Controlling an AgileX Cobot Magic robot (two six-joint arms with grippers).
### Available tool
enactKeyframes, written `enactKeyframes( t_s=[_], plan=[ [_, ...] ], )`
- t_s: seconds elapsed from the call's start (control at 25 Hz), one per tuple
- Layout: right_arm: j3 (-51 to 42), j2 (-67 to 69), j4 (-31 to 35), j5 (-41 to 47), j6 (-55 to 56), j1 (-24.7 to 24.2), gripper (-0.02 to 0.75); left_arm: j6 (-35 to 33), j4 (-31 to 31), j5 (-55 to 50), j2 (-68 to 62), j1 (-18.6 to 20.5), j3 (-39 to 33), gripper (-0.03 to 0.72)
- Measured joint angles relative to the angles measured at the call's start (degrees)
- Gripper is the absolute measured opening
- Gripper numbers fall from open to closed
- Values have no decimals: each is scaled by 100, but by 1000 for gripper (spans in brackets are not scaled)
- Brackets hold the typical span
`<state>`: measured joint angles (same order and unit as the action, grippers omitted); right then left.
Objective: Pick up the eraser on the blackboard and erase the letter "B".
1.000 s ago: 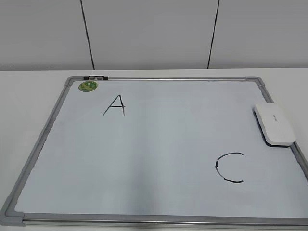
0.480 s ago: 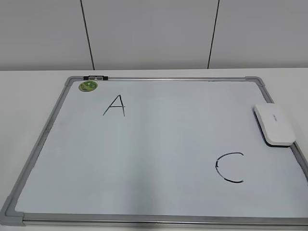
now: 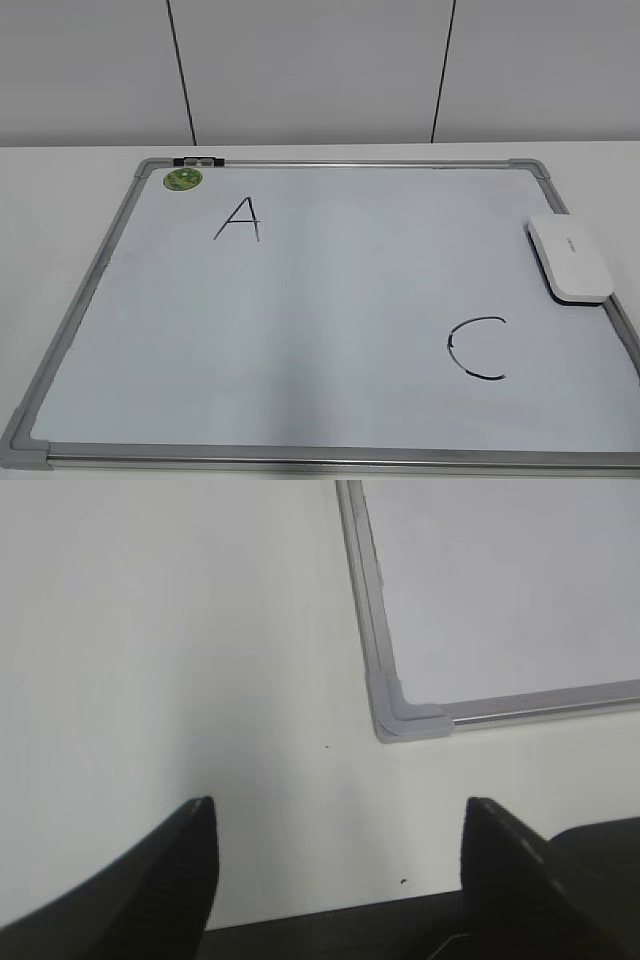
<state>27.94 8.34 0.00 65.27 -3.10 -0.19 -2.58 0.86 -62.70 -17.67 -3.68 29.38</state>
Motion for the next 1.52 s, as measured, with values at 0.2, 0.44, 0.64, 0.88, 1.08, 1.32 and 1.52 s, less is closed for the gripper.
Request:
enactKeyframes(
  t_s=[0.2,0.44,0.64,0.88,1.08,1.32,1.52],
  plan=[
    [0,-237,0,-4,0,-24,592,10,0,0,726,169,0,547],
    [0,-639,0,-4,0,-25,592,10,0,0,1493,182,0,547],
    [0,-925,0,-4,0,-25,592,10,0,-22,1704,182,0,527],
    [0,-925,0,-4,0,-25,592,10,0,-22,1713,182,0,516],
    [0,-925,0,-4,0,-25,592,10,0,-22,1713,182,0,515],
    [0,-925,0,-4,11,-25,592,10,0,-22,1713,182,0,514],
    [0,-925,0,-4,11,-25,592,10,0,-22,1713,182,0,514]
  ],
)
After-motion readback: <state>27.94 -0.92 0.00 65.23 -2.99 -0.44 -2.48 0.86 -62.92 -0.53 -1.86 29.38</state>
